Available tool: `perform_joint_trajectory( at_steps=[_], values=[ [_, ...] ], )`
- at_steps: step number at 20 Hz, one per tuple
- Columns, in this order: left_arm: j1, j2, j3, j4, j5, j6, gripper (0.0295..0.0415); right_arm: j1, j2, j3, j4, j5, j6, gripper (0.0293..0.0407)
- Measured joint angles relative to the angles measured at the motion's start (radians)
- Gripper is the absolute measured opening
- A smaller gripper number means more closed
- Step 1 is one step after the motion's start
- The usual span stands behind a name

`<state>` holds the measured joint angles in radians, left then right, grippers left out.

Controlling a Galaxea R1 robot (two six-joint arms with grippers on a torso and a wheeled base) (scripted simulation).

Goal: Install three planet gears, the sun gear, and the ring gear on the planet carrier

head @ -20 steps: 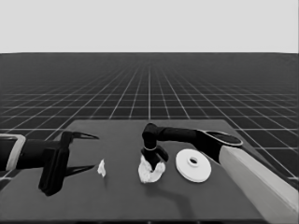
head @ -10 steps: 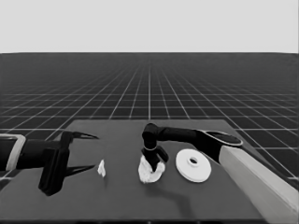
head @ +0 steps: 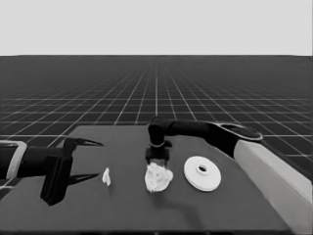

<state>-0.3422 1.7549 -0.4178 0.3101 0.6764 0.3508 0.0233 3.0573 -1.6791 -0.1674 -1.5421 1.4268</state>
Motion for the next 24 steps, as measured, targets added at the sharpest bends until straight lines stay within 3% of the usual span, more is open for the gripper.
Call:
perform_joint_trajectory(
  at_steps=[4,5,6,8,10,14,15,16,19,24],
  values=[
    [0.0,0.0,0.0,0.0,0.0,0.0,0.0385,0.005,-0.001,0.001,0.005,0.001,-0.039,0.0385],
    [0.0,0.0,0.0,0.0,0.0,0.0,0.0385,-0.12,-0.278,0.455,-0.212,0.15,-0.461,0.0405],
    [0.0,0.0,0.0,0.0,0.0,0.0,0.0385,-0.238,-0.697,0.798,-0.343,0.237,-0.728,0.0395],
    [0.0,0.0,0.0,0.0,0.0,0.0,0.0385,-0.335,-1.103,1.12,-0.465,0.317,-0.979,0.0386],
    [0.0,0.0,0.0,0.0,0.0,0.0,0.0385,-0.365,-1.233,1.234,-0.508,0.346,-1.065,0.0385],
    [0.0,0.0,0.0,0.0,0.0,0.0,0.0385,-0.377,-1.291,1.286,-0.528,0.36,-1.105,0.0385],
    [0.0,0.0,0.0,0.0,0.0,0.0,0.0385,-0.067,-1.053,1.063,-0.16,0.143,-0.684,0.0397],
    [0.0,0.0,0.0,0.0,0.0,0.0,0.0385,0.036,-0.874,0.788,-0.038,0.097,-0.518,0.0393],
    [0.0,0.0,0.0,0.0,0.0,0.0,0.0385,0.052,-0.667,0.367,0.046,0.047,-0.426,0.0385],
    [0.0,0.0,0.0,0.0,0.0,0.0,0.0385,0.049,-0.605,0.234,0.064,0.033,-0.423,0.0385]
  ],
)
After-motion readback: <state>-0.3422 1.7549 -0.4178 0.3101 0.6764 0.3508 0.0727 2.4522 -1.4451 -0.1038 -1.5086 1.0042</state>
